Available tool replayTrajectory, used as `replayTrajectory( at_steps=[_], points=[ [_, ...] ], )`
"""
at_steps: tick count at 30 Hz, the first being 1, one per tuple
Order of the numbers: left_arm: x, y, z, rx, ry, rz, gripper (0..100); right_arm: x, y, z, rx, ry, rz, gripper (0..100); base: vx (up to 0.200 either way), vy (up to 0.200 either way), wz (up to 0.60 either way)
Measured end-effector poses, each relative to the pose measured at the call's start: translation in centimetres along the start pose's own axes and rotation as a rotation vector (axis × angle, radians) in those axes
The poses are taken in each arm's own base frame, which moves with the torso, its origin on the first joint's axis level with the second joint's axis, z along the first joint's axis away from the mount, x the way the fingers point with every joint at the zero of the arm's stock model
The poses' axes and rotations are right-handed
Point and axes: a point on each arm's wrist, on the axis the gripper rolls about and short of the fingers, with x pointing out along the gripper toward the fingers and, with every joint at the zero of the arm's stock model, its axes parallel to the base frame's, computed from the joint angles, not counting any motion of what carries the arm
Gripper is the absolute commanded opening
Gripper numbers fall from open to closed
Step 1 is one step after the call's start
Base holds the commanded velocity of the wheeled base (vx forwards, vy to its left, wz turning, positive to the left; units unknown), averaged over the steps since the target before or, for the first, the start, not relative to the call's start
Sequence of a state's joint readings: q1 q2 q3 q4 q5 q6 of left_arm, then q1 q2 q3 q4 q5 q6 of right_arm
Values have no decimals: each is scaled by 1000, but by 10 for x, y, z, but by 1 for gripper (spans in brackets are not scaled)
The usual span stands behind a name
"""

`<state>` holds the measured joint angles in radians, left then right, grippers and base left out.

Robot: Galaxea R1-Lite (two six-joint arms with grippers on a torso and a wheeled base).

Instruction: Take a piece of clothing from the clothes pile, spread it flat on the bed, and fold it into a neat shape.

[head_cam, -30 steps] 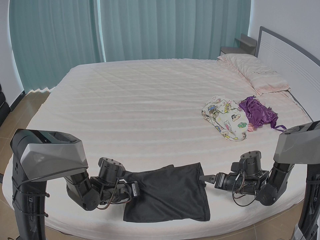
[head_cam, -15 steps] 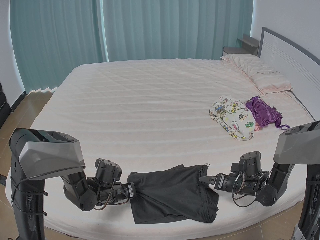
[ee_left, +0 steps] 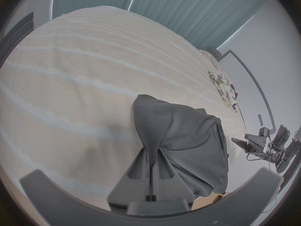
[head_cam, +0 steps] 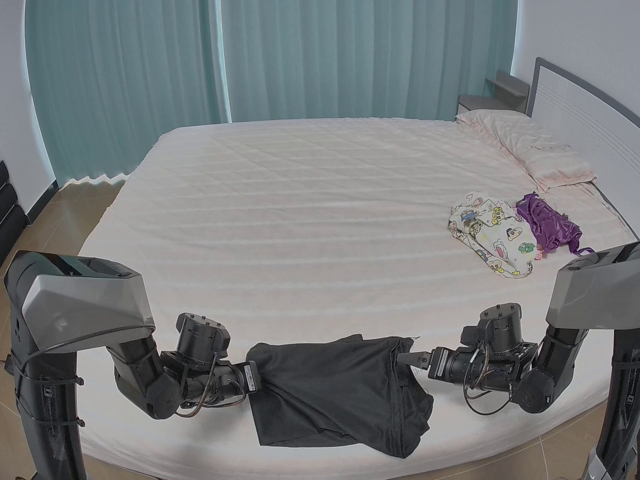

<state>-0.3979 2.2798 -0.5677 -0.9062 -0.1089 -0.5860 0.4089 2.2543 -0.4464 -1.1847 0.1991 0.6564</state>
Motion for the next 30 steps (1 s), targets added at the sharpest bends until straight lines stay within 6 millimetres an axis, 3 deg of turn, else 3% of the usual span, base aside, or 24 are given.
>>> replayTrajectory(
  at_steps=[15,27,28,30],
  points=[
    [-6,12,0,-29,0,28,0,0,0,-1,-5,-14,11,100,0,200,0],
    [-8,13,-1,-45,-10,13,0,0,0,-1,-6,-11,10,100,0,0,0],
    [-8,12,1,-52,-22,4,100,0,0,-1,-7,-12,12,100,0,0,0],
    [-8,12,1,-59,-32,-1,100,0,0,-1,-6,-10,10,100,0,0,0]
  ],
)
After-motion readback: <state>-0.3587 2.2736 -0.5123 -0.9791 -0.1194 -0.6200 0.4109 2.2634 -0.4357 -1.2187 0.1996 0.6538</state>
